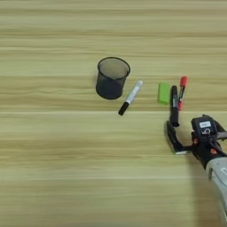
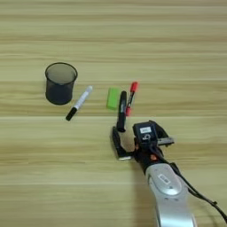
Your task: Move the objects on the table
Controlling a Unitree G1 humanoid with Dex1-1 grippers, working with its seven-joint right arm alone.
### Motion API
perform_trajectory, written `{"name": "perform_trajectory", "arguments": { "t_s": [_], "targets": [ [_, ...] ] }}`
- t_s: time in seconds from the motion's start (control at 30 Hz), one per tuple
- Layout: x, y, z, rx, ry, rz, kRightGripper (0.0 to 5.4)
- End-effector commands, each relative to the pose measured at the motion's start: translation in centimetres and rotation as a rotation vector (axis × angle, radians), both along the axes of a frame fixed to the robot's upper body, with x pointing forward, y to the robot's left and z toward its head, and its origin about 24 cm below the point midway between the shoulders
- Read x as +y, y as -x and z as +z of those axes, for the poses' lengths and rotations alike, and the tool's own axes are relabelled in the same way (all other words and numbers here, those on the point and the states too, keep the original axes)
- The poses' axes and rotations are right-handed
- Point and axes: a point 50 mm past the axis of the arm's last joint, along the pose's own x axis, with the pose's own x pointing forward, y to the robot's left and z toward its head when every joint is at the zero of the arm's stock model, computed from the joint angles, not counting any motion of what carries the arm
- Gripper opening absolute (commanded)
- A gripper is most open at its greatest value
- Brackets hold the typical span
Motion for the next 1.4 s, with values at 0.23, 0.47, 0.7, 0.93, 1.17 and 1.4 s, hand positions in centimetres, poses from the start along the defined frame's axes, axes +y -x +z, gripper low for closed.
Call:
{"name": "perform_trajectory", "arguments": {
  "t_s": [0.23, 0.47, 0.7, 0.93, 1.17, 1.4],
  "targets": [
    [1.9, -1.8, 2.5, -0.201, -0.085, 0.05, 5.37],
    [2.4, -1.9, 2.5, -0.218, -0.111, 0.055, 5.37],
    [2.4, -2.2, 1.9, -0.206, -0.139, 0.027, 5.37],
    [2.2, -2.3, 1.7, -0.203, -0.152, 0.005, 5.37],
    [1.9, -2.4, 1.4, -0.196, -0.17, -0.013, 5.37],
    [1.6, -2.6, 1.0, -0.184, -0.191, -0.031, 5.37]
  ]
}}
